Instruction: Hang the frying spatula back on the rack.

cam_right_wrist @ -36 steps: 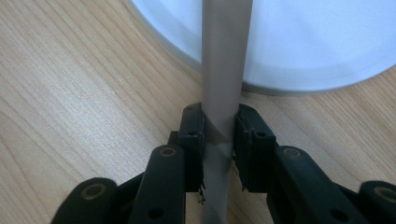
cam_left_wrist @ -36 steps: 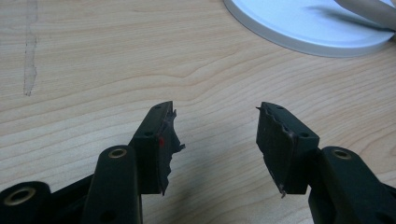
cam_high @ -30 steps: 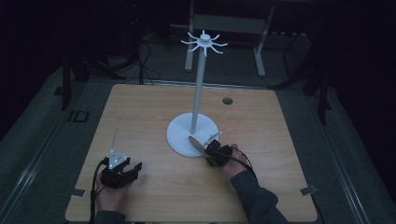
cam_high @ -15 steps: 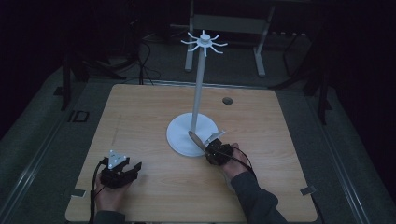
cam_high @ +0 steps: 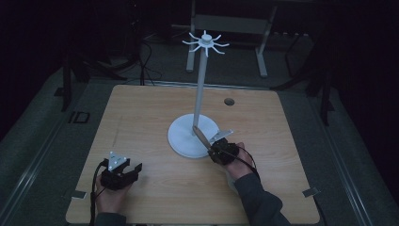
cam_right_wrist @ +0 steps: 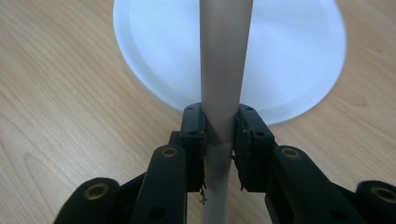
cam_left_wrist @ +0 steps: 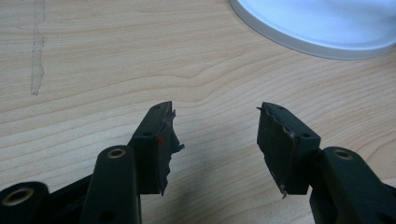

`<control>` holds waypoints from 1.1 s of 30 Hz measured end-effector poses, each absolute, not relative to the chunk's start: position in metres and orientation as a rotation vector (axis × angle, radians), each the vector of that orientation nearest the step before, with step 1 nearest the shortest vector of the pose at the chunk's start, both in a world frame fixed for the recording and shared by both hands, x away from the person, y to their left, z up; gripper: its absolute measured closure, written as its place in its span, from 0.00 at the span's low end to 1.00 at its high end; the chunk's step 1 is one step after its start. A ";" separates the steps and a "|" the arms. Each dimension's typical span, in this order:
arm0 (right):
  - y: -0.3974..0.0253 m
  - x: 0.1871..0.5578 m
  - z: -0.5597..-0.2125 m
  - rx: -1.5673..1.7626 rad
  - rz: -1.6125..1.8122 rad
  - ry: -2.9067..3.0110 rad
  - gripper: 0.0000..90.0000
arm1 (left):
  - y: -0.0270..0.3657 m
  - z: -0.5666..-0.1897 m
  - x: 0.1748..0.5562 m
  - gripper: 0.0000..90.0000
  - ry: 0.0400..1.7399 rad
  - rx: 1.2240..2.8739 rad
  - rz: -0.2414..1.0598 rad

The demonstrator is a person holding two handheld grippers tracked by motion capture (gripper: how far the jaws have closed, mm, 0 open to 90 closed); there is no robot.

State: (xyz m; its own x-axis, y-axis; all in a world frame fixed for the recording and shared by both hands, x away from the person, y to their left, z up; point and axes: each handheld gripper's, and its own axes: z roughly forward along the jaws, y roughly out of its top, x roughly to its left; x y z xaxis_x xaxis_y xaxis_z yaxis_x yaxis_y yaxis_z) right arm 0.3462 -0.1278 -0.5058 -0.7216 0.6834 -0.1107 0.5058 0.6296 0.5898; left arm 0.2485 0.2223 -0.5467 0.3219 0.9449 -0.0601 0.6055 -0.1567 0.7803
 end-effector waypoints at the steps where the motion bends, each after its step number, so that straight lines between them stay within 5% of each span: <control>1: -0.129 0.346 -0.504 0.959 0.781 2.526 0.83 | 0.222 -0.547 0.248 0.52 1.373 1.859 0.592; 33: -0.141 0.334 -0.456 0.928 1.136 2.286 0.83 | 0.226 -0.546 0.249 0.48 1.400 1.828 0.581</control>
State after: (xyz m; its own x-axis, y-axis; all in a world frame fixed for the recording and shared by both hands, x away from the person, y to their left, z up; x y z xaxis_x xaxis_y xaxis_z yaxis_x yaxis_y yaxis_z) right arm 0.3343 -0.1411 -0.4559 -0.6876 0.7223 -0.0747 0.3768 0.4428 0.8136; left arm 0.2492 0.2257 -0.5459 0.2995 0.9503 -0.0848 0.6106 -0.1226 0.7824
